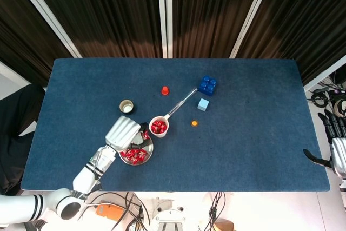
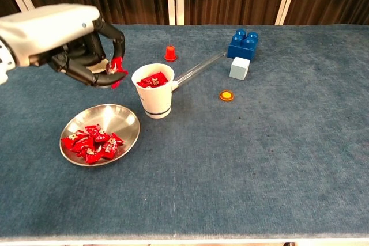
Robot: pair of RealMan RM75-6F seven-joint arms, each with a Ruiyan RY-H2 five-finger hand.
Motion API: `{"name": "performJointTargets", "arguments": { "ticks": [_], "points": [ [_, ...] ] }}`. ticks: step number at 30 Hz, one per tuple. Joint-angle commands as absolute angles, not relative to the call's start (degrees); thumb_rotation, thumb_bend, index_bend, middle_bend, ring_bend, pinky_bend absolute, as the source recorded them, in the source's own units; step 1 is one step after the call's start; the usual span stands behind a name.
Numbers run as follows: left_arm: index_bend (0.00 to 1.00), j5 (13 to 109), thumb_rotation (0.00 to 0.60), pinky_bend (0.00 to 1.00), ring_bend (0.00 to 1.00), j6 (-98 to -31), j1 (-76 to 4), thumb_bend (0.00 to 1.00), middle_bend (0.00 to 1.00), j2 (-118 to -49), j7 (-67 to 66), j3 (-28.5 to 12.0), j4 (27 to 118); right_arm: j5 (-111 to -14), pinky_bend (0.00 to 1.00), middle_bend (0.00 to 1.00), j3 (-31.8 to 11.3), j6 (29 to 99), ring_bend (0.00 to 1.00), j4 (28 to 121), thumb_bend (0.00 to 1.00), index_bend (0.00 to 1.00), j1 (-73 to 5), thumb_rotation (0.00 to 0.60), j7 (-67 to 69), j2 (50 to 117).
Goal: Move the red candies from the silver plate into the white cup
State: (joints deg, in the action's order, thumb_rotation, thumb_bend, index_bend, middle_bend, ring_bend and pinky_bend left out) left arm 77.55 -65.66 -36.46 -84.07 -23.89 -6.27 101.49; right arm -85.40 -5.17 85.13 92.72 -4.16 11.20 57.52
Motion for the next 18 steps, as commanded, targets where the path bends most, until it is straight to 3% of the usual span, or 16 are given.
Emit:
{"name": "performJointTargets", "arguments": {
  "ticks": [1,9,18],
  "points": [
    [0.57,76.3,0.495,0.86,0.92,-64.0,-38.4,0.30,0.94,-83.9,-23.3,-8.9,102.6,-85.4,0.00,0.03,-5.1,85.0,0.00,92.4,0.33,0.00,-4.2,0.600,11.5,57.7],
    [0.57,66.4,0.496,0.86,0.92,-57.4,-45.1,0.29,0.94,-88.0,-26.7,-14.5,98.5,-85.1,0.00,0.03,-5.2,85.0,0.00,91.5,0.33,0.00,-4.1,0.600,12.3,57.7],
    [0.57,58.5,0.494,0.86,0.92,-56.0,-48.8,0.27,0.94,-90.9,-33.2,-14.3,94.8,-84.5,0.00,0.03,-5.1,84.8,0.00,90.8,0.33,0.00,-3.8,0.600,13.1,57.9]
  ]
}}
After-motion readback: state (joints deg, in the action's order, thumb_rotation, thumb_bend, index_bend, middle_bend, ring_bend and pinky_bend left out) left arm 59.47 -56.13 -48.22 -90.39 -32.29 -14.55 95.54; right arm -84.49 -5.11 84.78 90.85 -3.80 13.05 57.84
